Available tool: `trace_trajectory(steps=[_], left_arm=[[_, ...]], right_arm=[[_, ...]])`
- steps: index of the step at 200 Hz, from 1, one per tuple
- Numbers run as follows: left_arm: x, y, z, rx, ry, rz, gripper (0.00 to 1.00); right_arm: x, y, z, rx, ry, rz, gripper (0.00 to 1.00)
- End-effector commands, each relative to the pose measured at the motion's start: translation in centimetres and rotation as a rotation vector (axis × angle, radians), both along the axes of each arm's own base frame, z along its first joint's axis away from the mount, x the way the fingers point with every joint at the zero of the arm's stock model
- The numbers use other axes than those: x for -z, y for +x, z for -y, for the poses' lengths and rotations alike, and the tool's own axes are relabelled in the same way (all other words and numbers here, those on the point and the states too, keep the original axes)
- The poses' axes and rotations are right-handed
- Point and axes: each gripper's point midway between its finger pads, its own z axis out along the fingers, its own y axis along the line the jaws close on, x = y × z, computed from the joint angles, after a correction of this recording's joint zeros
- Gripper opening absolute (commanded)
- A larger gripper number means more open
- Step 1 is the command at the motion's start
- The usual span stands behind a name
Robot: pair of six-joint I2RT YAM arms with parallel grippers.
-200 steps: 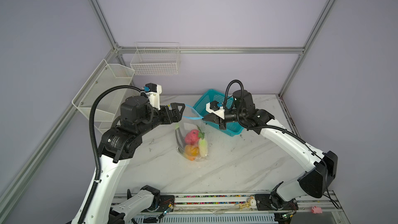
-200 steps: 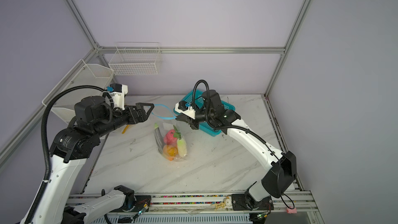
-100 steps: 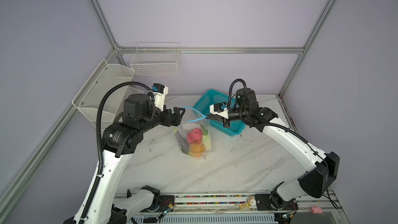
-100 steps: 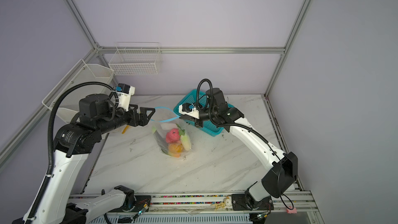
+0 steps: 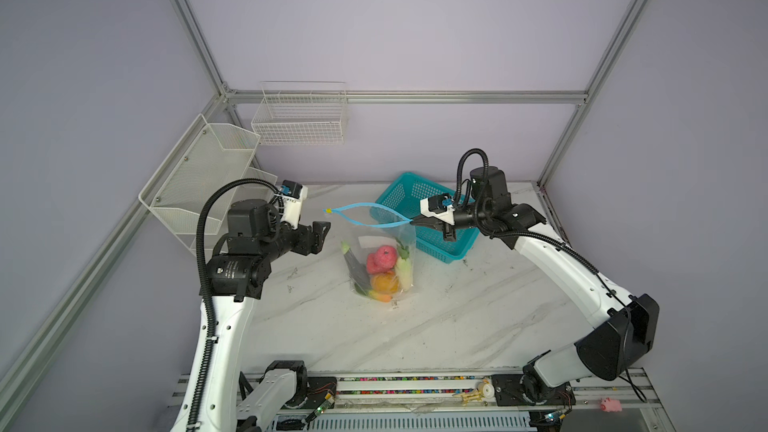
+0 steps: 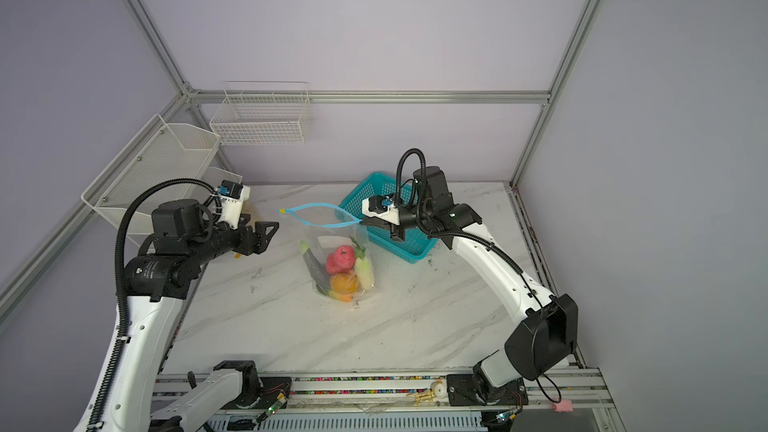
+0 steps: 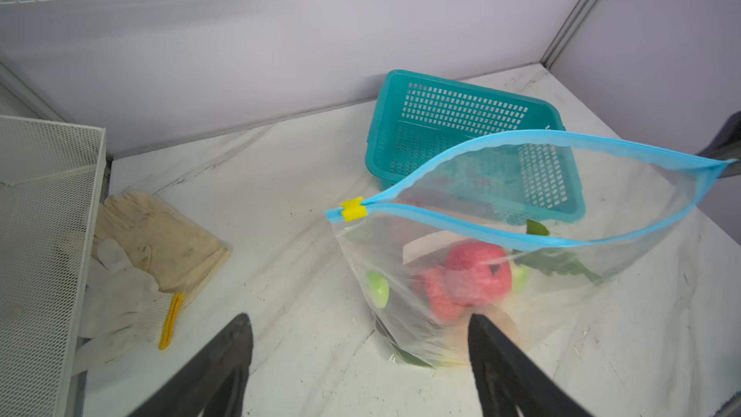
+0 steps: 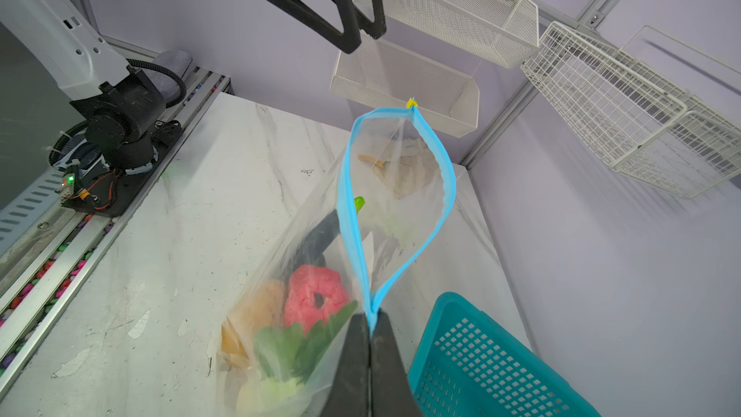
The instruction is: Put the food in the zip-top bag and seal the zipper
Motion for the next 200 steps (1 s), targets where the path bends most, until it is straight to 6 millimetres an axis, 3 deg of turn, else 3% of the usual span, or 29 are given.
trace_trajectory(steps=[1,38,70,108,139,200], left_arm=[[-0.9,-0.1,3.6,0.279,-0.135,0.138,0.78],[1.6,-0.7,5.2,0.428,-0.146,0.18,0.57],[2.5,-0.2,4.9,0.417,-0.129,0.225,0.56],[4.1,2.6,3.2,0.355,-0.072,0.237,0.58],[4.2,4.2,2.6,0.354,-0.09,0.247,0.57],[4.0,4.7,4.0,0.485,-0.196,0.265,0.55]], right_arm=[[-0.5,-1.0,0.4,-0.06,0.028,0.034,0.0],[-0.6,-1.3,0.7,-0.076,0.036,0.042,0.0],[-0.3,-1.2,0.8,-0.074,0.033,0.038,0.0],[0.0,-1.0,0.7,-0.077,0.032,0.023,0.0],[0.2,-0.9,0.7,-0.076,0.03,0.022,0.0],[0.5,-0.4,0.9,-0.07,0.028,0.018,0.0]])
